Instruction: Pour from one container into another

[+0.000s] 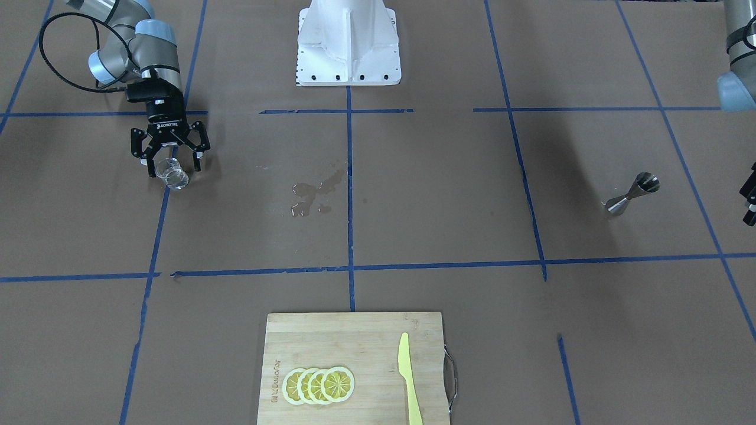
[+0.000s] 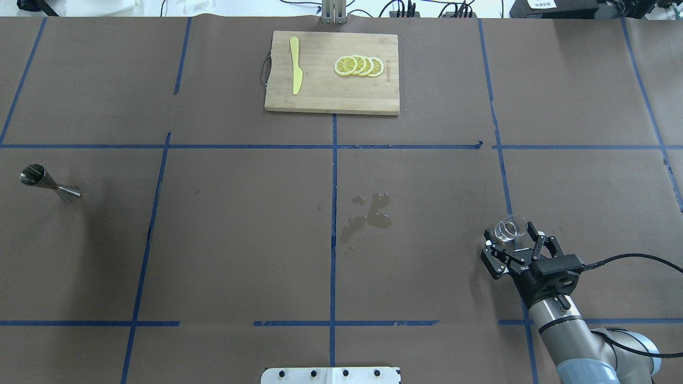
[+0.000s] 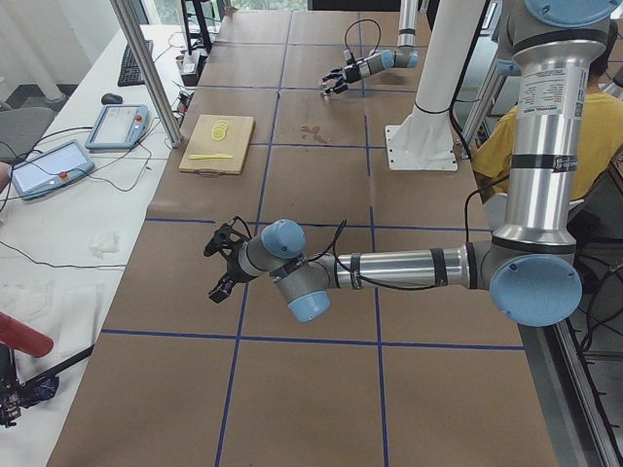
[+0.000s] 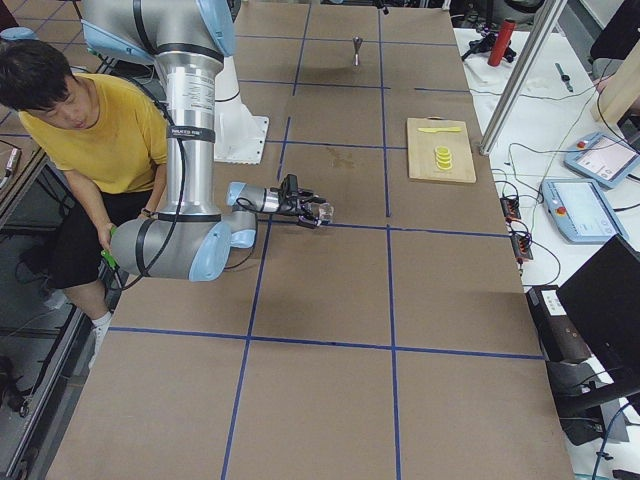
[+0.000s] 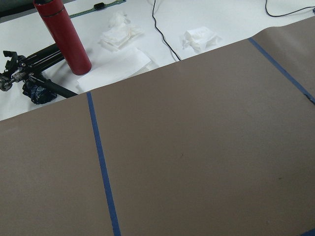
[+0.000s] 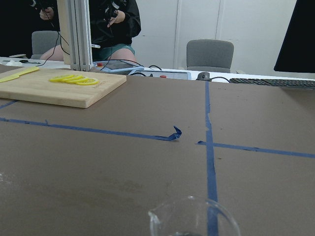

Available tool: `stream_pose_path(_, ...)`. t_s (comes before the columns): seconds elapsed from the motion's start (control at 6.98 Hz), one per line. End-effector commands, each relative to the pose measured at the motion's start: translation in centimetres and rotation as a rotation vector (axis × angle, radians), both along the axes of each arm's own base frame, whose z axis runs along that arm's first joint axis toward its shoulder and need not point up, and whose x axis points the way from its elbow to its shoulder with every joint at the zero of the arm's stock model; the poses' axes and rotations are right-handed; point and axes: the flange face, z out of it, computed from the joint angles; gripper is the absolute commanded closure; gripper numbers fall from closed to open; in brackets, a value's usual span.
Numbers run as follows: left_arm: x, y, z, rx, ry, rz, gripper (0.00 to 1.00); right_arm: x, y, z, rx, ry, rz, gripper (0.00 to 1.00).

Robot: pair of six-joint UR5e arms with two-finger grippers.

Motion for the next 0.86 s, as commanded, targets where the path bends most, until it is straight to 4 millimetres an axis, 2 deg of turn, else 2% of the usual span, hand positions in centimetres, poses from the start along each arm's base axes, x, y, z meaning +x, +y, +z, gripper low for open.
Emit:
stream_pose_path(0.0, 0.0, 0.0, -0.2, 0.003, 0.001, -0.002, 0.01, 0.0, 1.5, 0.0, 0.018, -0.001, -0.002, 0.0)
stream_pose_path(0.29, 0.0, 0.0, -0.4, 0.006, 0.002, -0.002, 0.01, 1.9, 3.7, 1.0, 0.029, -0.045, -0.034, 0.0)
stream_pose_path(0.43, 0.0, 0.1, -0.4, 0.006, 0.003, -0.001, 0.01, 4.5, 4.6, 1.3, 0.028, -0.048, -0.061, 0.0)
stream_pose_path(0.57, -0.1, 0.0, -0.6, 0.009, 0.005, -0.003, 0.01, 6.2, 5.4, 1.2, 0.037, -0.04, -0.07, 0.0)
stream_pose_path(0.72, -0.1, 0.0, -0.7, 0.011, 0.005, -0.003, 0.01, 9.2, 5.7, 2.9, 0.037, -0.054, -0.087, 0.0)
